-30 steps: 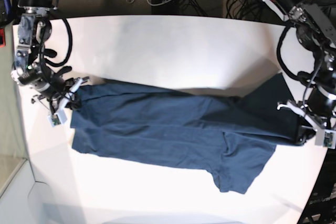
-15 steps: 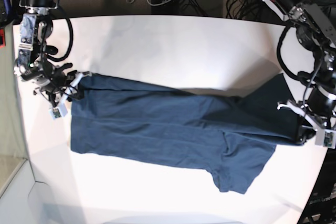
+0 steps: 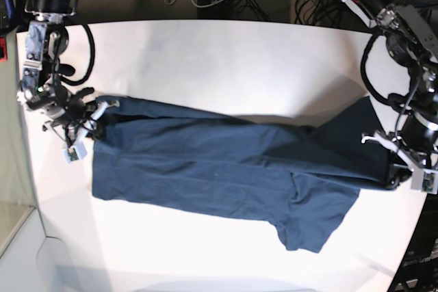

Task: Layout the t-shirt on the table in an organized manner, then fold the t-shirt properly
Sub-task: 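Regrasp the folded shirt edges with both grippers, then lift the shirt with both grippers and lay it back down flat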

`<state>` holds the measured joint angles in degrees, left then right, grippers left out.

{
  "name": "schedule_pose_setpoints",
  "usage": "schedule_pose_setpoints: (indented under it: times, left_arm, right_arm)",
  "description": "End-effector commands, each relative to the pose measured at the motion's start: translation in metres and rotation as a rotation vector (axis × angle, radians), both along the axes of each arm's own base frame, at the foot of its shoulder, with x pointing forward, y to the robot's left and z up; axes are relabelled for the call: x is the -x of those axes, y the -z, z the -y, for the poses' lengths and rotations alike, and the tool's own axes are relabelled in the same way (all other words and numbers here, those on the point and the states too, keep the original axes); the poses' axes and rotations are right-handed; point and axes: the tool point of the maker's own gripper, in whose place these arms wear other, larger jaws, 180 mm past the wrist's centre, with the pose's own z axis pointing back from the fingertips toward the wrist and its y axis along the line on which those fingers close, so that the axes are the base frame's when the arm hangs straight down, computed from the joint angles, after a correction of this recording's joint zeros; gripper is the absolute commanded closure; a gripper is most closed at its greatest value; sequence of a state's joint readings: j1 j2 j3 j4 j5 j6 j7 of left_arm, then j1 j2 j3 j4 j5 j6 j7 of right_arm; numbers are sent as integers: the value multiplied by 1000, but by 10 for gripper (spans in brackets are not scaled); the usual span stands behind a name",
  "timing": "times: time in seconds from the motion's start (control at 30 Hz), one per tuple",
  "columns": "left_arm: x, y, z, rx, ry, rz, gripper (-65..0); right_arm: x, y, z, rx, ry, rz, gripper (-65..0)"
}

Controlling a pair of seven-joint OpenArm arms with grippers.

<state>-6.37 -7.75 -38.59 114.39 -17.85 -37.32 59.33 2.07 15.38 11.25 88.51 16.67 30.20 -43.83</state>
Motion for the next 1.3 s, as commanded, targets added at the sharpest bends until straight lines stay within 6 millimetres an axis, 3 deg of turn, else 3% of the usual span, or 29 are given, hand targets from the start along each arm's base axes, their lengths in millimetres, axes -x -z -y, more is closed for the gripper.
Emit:
schedule_pose_setpoints:
  times: [0.0, 0.13, 0.37, 0.47, 0.6, 0.7, 0.77, 1.07, 1.27]
  left_arm:
    - [-2, -20, -3, -8, -2, 70, -3]
    - [2, -23, -16, -6, -41, 83, -3]
    - [2, -42, -22, -33, -15, 126, -3]
    - [-4, -63, -22, -27, 8, 185, -3]
    - [-17, -102, -23, -30, 7, 292, -3]
    - [-24, -132, -25, -57, 11, 361, -3]
    - [-31, -148, -15, -74, 39, 396, -3]
    - [-49, -201, 0, -222, 58, 477, -3]
    - [-53, -244, 14, -272, 74, 570, -3]
  right_arm:
    - [-14, -28, 1, -4, -8, 102, 0]
    - [-18, -58, 2, 12, -10, 200, 0]
    - [-13, -140, 5, 92, -31, 432, 0]
    - [-7, -177, -8, 95, -60, 562, 0]
    - [-12, -206, -10, 92, -76, 673, 0]
    - [-17, -228, -1, 102, -57, 740, 0]
    - [-21, -243, 4, 105, -38, 785, 0]
    - [-35, -310, 20, 97, 38, 967, 0]
    - [-34, -338, 34, 100, 85, 1049, 0]
